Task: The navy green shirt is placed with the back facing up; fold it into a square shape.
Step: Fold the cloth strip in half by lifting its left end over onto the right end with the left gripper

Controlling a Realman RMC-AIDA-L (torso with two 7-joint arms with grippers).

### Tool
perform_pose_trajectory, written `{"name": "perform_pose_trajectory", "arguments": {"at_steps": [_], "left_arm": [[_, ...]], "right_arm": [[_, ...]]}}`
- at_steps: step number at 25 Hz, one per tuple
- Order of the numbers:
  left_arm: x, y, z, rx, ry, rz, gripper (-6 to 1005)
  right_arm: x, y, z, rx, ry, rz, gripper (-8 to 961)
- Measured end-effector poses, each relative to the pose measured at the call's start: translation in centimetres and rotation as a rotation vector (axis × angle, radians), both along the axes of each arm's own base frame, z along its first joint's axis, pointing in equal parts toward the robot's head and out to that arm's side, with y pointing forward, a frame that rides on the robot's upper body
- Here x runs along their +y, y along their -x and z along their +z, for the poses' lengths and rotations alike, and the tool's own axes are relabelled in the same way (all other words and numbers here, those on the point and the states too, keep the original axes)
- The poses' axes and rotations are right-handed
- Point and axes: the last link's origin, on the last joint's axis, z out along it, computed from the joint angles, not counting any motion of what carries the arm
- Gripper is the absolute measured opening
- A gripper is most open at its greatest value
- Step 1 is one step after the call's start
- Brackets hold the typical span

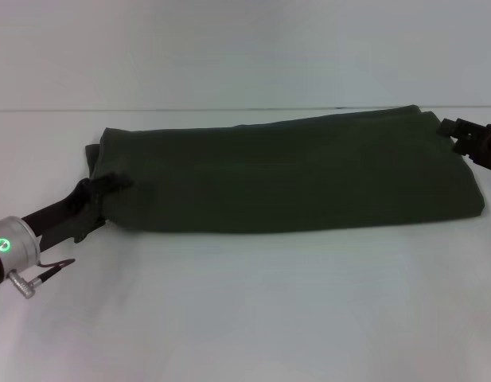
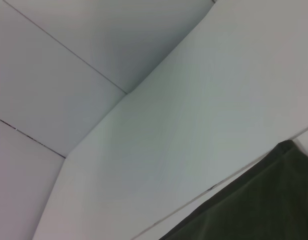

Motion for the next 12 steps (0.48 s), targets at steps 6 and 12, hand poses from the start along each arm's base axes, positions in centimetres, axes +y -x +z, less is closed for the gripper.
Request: {"name": "perform_pose_trajectory", "arguments": {"at_steps": [6,12], "left_arm": [[0.21,-0.26,-0.16,0.022,0.009,-0.018,576],[0.29,-0.27,-0.01,0.033,0.007,-0.028,293]], "right_arm": [[0.04,0.05,-0.03,0.001,-0.001,0.0,606],[0.07,0.05,0.05,0.001,-0.002,0.0,606]]}}
